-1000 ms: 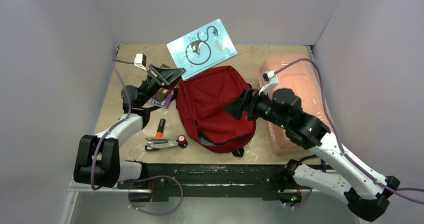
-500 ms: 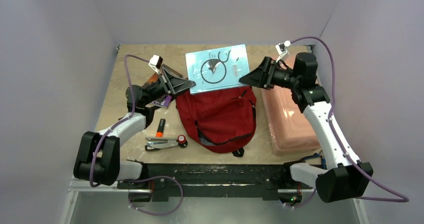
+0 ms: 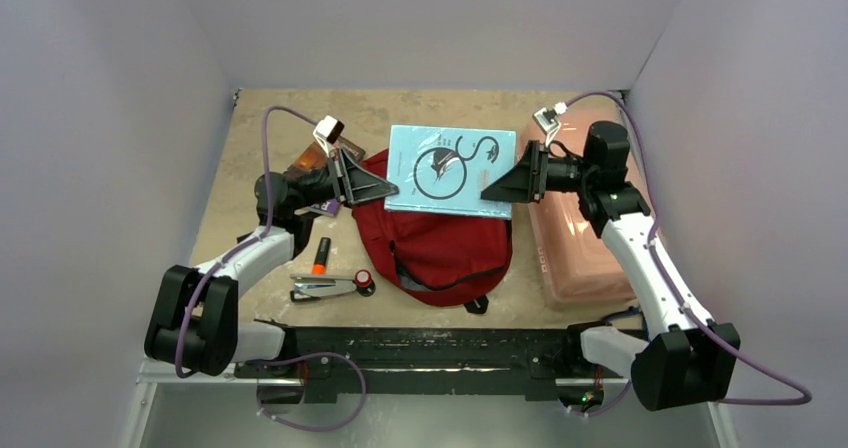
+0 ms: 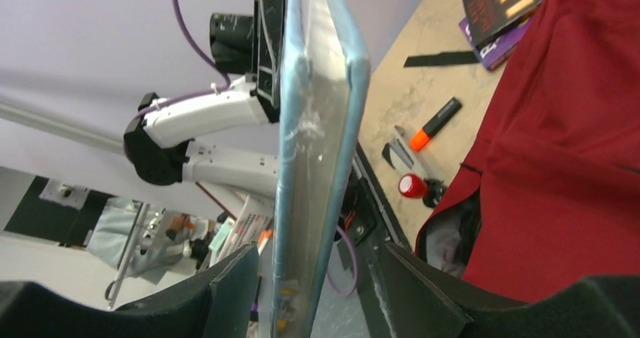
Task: Pack the student bag
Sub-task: Pick up the book from the center of the board.
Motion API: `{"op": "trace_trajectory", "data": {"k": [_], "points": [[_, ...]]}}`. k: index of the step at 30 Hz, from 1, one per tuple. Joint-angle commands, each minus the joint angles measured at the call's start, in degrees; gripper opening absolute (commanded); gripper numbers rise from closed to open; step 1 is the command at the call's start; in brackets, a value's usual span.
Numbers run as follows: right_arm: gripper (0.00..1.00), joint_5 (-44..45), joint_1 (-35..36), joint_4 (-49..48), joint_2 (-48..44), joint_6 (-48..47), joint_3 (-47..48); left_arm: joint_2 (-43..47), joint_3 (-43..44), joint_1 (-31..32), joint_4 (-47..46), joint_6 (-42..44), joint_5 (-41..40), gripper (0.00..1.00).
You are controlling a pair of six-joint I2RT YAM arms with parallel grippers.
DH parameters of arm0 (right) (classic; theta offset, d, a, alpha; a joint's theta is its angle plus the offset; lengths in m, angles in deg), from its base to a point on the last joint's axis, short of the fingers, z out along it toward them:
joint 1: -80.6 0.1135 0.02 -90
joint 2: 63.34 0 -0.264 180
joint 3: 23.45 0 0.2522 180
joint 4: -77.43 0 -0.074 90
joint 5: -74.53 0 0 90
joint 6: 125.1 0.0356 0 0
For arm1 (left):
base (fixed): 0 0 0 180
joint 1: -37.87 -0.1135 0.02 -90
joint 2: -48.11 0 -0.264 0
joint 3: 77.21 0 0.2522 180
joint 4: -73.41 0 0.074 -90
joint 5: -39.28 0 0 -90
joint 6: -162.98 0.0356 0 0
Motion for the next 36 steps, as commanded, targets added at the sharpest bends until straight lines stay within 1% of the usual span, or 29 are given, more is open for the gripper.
{"op": "trace_trajectory", "data": {"k": [1,4,8,14,16,17,20,22,23,26,27,29,31,32,33,34,35,36], "points": [[0.65,-4.4,-0.1,-2.7,-5.5,-0.9,-4.4,2.2,4.1,0.9,-12.6,-1.5,2.1,0.0],[0.61,-5.2,-0.1,-8.4,-8.4,3.0,-8.0,2.0,5.2,2.7,-12.6,-1.0,3.9,0.0],[0.49,-5.1,0.0,-7.4,-11.8,2.7,-8.5,1.6,5.8,4.2,-12.7,-1.0,4.8,0.0],[0.45,-4.3,0.0,-6.1,-14.9,2.4,-8.1,0.9,6.0,5.6,-12.6,-0.5,5.8,0.0],[0.38,-4.0,0.0,-6.1,-15.4,3.4,-8.3,1.0,6.5,5.8,-12.7,-0.6,6.4,0.0],[0.32,-3.9,0.0,-6.1,-15.9,3.8,-8.5,1.2,6.8,5.9,-12.7,-0.5,6.7,0.0],[0.19,-3.3,0.0,-6.1,-18.4,4.6,-9.5,1.3,7.1,5.9,-12.3,0.3,6.5,0.0],[0.08,-2.7,0.0,-5.0,-19.6,5.1,-9.7,0.4,7.5,5.9,-11.4,0.2,6.4,0.0],[0.0,-1.8,-0.1,-3.8,-20.1,5.2,-9.5,-0.3,7.5,5.9,-10.7,0.5,6.4,0.02],[0.0,1.6,-0.1,3.6,-20.9,2.0,-7.2,-0.2,6.2,5.9,-4.3,4.9,5.5,0.28],[0.0,2.7,0.0,6.9,-21.2,0.5,-6.3,0.5,5.6,5.9,-1.6,7.5,4.9,0.33],[0.0,7.8,-0.1,12.0,-22.0,-1.7,-4.7,2.9,4.8,5.9,6.6,13.9,3.8,0.45],[0.0,13.7,-0.1,17.2,-22.8,-3.1,-2.9,6.9,5.1,5.9,20.4,23.3,2.3,0.52],[0.0,16.6,-0.1,19.4,-23.1,-3.5,-2.1,9.4,5.9,5.9,30.7,30.2,0.7,0.54],[0.0,20.3,-0.1,22.0,-23.4,-3.7,-1.1,12.0,7.4,6.1,43.6,41.8,-2.7,0.61],[0.0,24.3,-0.1,24.6,-24.2,-4.2,0.3,14.7,11.0,6.4,62.3,51.3,-8.6,0.65],[0.0,28.1,0.0,26.9,-24.8,-4.4,1.0,16.7,13.7,7.1,71.8,59.0,-15.8,0.67],[0.0,31.9,0.0,28.4,-25.7,-4.2,1.4,17.9,15.5,7.7,83.0,64.3,-23.6,0.68]]}}
